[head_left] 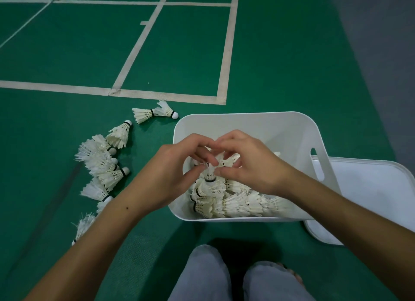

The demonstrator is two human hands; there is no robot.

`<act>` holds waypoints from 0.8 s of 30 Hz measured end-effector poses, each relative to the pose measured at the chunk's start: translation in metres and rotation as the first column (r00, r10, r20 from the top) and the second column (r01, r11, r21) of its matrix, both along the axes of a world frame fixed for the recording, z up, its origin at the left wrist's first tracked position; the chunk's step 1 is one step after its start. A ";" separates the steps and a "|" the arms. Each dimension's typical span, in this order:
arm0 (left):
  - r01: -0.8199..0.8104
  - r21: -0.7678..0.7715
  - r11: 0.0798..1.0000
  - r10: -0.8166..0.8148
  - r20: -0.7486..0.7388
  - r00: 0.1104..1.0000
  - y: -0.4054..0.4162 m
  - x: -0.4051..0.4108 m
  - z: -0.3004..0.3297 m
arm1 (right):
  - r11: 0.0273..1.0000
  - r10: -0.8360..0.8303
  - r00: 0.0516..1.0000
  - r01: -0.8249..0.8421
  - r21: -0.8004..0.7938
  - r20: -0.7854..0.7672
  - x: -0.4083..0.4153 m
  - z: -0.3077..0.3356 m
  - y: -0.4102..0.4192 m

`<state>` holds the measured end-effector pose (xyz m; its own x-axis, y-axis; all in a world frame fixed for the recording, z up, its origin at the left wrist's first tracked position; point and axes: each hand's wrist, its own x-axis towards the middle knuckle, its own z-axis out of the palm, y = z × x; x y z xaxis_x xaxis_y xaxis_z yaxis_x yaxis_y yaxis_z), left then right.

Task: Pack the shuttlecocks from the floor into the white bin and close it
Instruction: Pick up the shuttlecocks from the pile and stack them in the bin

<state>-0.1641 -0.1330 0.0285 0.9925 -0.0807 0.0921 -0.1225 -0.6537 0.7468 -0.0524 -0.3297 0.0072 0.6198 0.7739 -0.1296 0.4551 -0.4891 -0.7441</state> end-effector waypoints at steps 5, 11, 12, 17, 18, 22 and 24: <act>0.011 0.026 1.000 -0.012 0.064 0.998 -0.002 0.002 -0.002 | 0.992 0.021 0.986 -0.001 -0.124 0.167 -0.004 -0.007 -0.008; -0.086 0.262 0.961 0.112 -0.085 0.990 -0.001 0.012 -0.016 | 0.974 -0.092 0.961 0.142 -0.178 0.262 -0.008 -0.012 -0.028; -0.013 0.395 0.918 0.085 -0.166 0.982 -0.003 0.016 -0.020 | 0.968 -0.095 0.963 0.148 -0.201 0.250 -0.012 -0.015 -0.028; 0.204 0.828 0.522 0.112 -0.303 0.946 -0.032 0.034 -0.026 | 0.951 -0.099 0.968 0.160 -0.265 0.232 -0.022 -0.033 -0.012; 0.244 0.822 0.514 0.116 -0.349 0.930 -0.034 0.038 -0.028 | 0.950 -0.104 0.973 0.158 -0.268 0.204 -0.023 -0.038 -0.008; 0.307 0.671 0.674 0.144 -0.528 0.837 -0.030 0.053 -0.039 | 0.937 -0.111 0.994 0.106 -0.334 0.003 -0.023 -0.048 -0.002; 0.255 0.603 0.756 0.160 -0.548 0.821 -0.028 0.055 -0.046 | 0.934 -0.156 0.981 0.108 -0.340 -0.115 -0.018 -0.050 -0.003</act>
